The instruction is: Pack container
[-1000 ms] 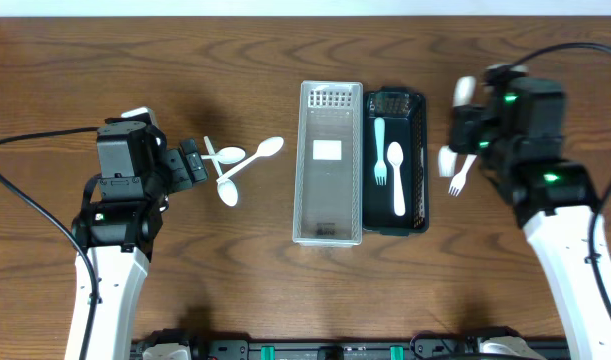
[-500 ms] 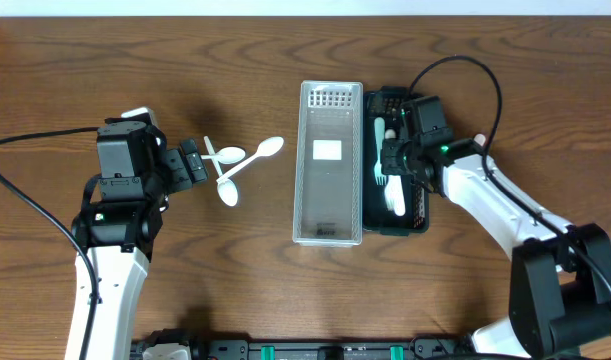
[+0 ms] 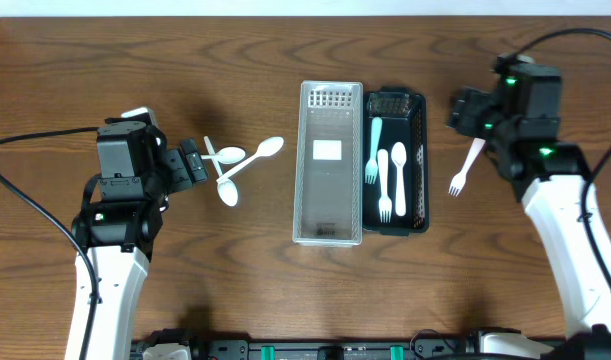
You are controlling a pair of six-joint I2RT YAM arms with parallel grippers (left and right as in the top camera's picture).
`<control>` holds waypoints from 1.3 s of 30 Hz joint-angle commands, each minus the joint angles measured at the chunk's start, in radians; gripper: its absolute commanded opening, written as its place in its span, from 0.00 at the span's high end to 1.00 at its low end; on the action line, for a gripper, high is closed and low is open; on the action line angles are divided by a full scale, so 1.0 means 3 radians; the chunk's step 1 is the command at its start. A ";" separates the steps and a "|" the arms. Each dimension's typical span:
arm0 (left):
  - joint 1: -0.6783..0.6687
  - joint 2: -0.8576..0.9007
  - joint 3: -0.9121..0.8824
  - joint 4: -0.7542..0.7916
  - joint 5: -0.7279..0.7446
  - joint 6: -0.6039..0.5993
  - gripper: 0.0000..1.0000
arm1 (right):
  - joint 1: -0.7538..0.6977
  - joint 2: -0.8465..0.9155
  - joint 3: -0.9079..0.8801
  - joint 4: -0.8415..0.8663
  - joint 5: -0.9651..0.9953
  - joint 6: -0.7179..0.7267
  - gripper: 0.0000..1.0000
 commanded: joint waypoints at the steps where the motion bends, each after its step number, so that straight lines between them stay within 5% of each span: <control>1: -0.0013 0.0013 0.0057 -0.0006 -0.0005 0.0055 0.02 | -0.0243 0.0249 -0.0052 -0.0043 0.0120 -0.0028 0.32; 14: -0.0013 0.0013 0.0057 -0.0006 -0.0004 0.0056 0.02 | -0.0318 0.1385 -0.0052 0.0070 0.0132 0.0529 0.39; 28: -0.0013 0.0013 0.0057 -0.0006 -0.0005 0.0056 0.02 | -0.0318 0.1773 -0.0052 0.0064 0.0247 0.0763 0.46; 39: -0.0013 0.0013 0.0057 -0.0006 -0.0004 0.0056 0.02 | -0.0318 0.1951 -0.0052 -0.0121 0.0486 0.0757 0.76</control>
